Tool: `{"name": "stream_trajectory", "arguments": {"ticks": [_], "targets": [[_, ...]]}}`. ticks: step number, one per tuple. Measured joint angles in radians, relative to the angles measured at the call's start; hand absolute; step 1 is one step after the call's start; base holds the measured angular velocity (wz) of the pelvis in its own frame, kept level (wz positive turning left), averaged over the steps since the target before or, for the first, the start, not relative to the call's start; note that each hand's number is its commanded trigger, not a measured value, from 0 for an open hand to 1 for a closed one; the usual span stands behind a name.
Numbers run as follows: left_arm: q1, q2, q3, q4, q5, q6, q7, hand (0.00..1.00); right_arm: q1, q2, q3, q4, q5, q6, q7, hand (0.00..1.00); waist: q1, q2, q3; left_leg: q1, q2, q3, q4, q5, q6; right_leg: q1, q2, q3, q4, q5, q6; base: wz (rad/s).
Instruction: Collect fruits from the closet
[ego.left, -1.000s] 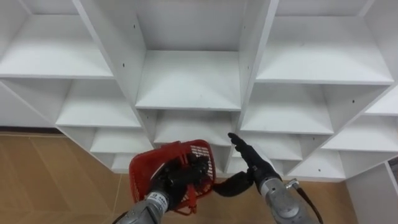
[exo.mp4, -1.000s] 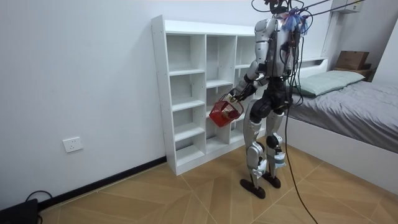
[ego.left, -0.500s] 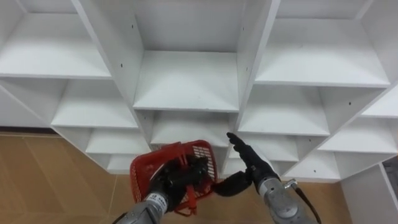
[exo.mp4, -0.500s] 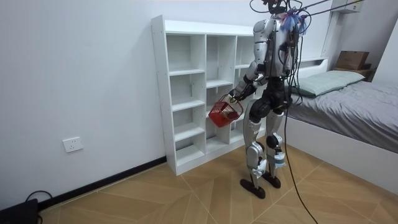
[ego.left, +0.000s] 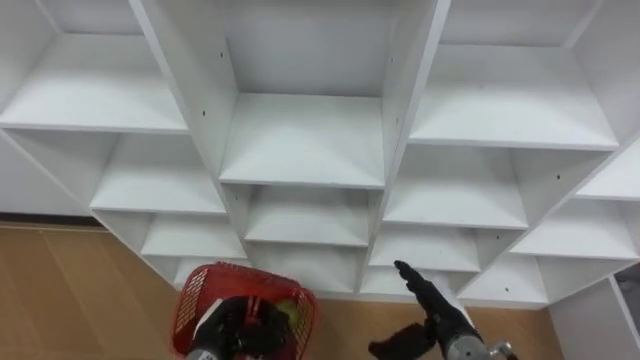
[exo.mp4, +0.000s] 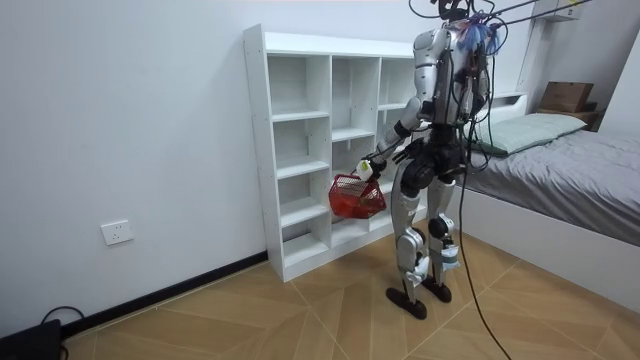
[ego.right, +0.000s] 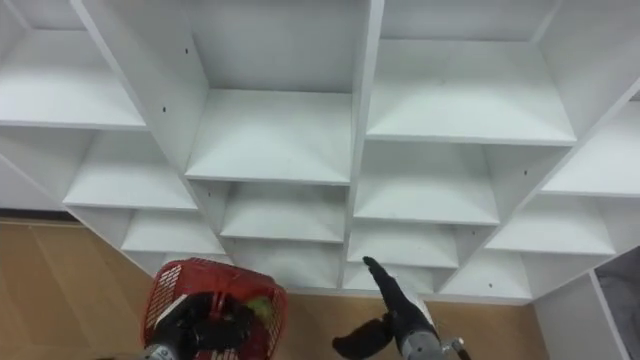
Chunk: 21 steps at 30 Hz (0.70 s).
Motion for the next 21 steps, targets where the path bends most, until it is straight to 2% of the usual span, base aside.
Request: {"name": "stream_trajectory", "arguments": {"ticks": [2,4,7,11,16,21], "targets": [[0.031,0.007,0.019,0.014,0.028,-0.01,0.016,1.0,0.019,-0.002,-0.015,0.026,0.002,-0.017,-0.012,0.0,-0.01,-0.003,-0.0047,0.017,-0.001,0.0,-0.01,0.0,0.0,0.02,0.001,-0.002,-0.013,0.0,0.001,0.02],[0.06,0.02,0.03,0.018,0.041,-0.013,0.025,1.0,0.034,-0.008,-0.027,0.051,0.013,-0.024,-0.017,0.0,-0.021,-0.007,-0.0063,0.027,-0.002,-0.003,-0.014,-0.001,-0.002,0.029,0.002,-0.002,-0.02,-0.002,0.002,0.03],[0.094,0.022,0.06,0.026,0.06,-0.032,0.032,1.0,0.042,-0.017,-0.047,0.094,0.039,-0.033,-0.017,0.0,-0.025,-0.012,-0.0077,0.031,-0.003,-0.003,-0.021,-0.001,-0.002,0.033,0.002,-0.001,-0.027,-0.002,0.002,0.0],[0.095,0.014,0.107,0.136,0.082,-0.069,0.037,1.0,0.046,-0.026,-0.057,0.189,0.031,-0.073,-0.017,0.0,-0.022,-0.013,-0.0073,0.062,-0.005,-0.003,-0.034,-0.003,-0.003,0.059,0.002,0.001,-0.031,-0.004,0.005,0.0],[0.098,0.009,0.166,0.205,0.147,-0.083,0.041,1.0,0.05,-0.025,-0.106,0.288,0.034,-0.077,-0.012,0.0,-0.022,-0.013,-0.0067,0.07,-0.006,-0.004,-0.036,-0.006,-0.004,0.072,0.002,0.001,-0.031,-0.005,0.007,0.0],[0.096,0.008,0.186,0.299,0.146,-0.081,0.041,1.0,0.044,-0.023,-0.145,0.457,0.15,-0.063,0.002,0.0,-0.023,-0.018,-0.0043,0.102,-0.014,-0.018,-0.044,-0.008,-0.001,0.104,-0.002,-0.004,-0.045,-0.013,0.012,0.06]]}}
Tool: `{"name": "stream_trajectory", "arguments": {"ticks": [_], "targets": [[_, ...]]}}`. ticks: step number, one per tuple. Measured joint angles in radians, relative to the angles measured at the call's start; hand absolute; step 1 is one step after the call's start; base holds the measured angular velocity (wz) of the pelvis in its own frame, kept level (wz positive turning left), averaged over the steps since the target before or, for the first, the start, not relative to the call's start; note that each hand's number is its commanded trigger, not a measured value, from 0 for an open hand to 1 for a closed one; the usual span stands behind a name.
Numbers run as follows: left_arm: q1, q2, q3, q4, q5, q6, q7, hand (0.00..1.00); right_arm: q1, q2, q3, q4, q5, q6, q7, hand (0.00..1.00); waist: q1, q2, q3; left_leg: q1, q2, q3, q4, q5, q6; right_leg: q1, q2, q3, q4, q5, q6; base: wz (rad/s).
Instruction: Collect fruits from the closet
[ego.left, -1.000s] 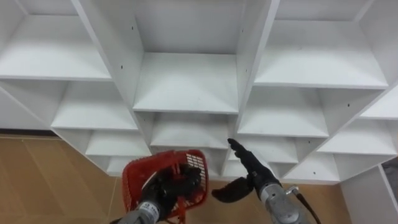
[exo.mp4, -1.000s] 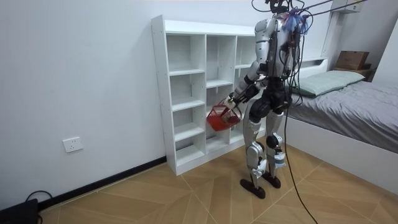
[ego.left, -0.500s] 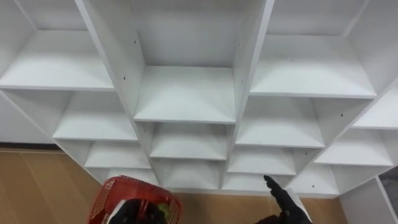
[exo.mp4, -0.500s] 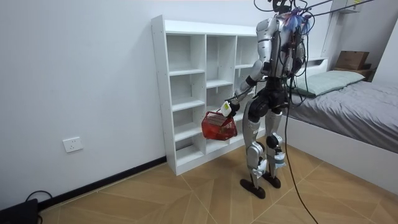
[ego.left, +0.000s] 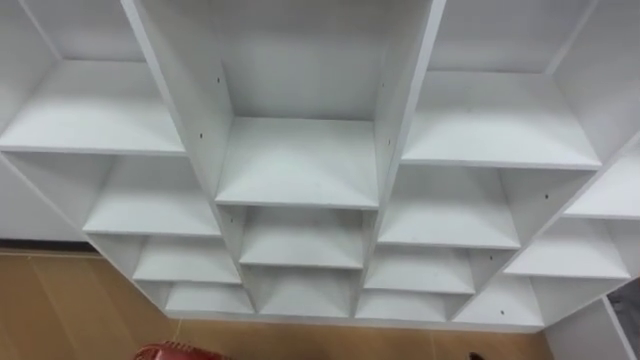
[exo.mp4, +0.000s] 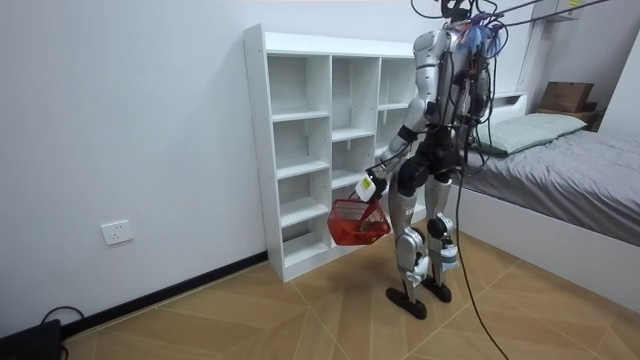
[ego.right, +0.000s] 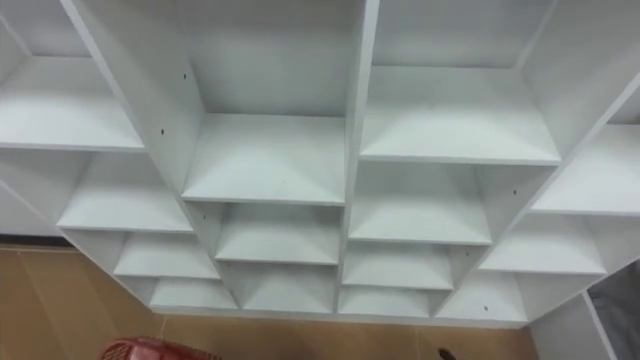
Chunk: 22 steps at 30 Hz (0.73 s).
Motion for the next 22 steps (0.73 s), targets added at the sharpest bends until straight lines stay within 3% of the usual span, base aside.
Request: {"name": "stream_trajectory", "arguments": {"ticks": [2,11,22], "targets": [[-0.003,-0.002,0.016,0.032,0.0,0.005,-0.001,1.0,-0.005,0.008,-0.024,0.053,0.032,0.009,0.011,0.0,0.001,0.002,-0.0057,0.001,-0.001,-0.002,0.0,0.0,0.0,0.002,0.0,-0.002,0.0,-0.001,0.0,0.03],[-0.006,-0.029,0.09,0.093,-0.004,0.057,-0.008,1.0,-0.033,0.022,-0.079,0.155,0.113,0.068,0.064,0.0,0.0,0.01,-0.0038,0.01,-0.002,-0.005,0.001,-0.005,0.001,0.019,0.0,-0.007,-0.002,-0.003,0.002,0.01],[-0.006,-0.042,0.119,0.096,-0.005,0.091,-0.009,1.0,-0.051,0.026,-0.099,0.155,0.123,0.091,0.081,0.0,-0.001,0.018,-0.003,0.016,-0.003,-0.014,0.001,-0.006,0.0,0.031,-0.001,-0.019,-0.002,-0.009,0.0,0.01]]}}
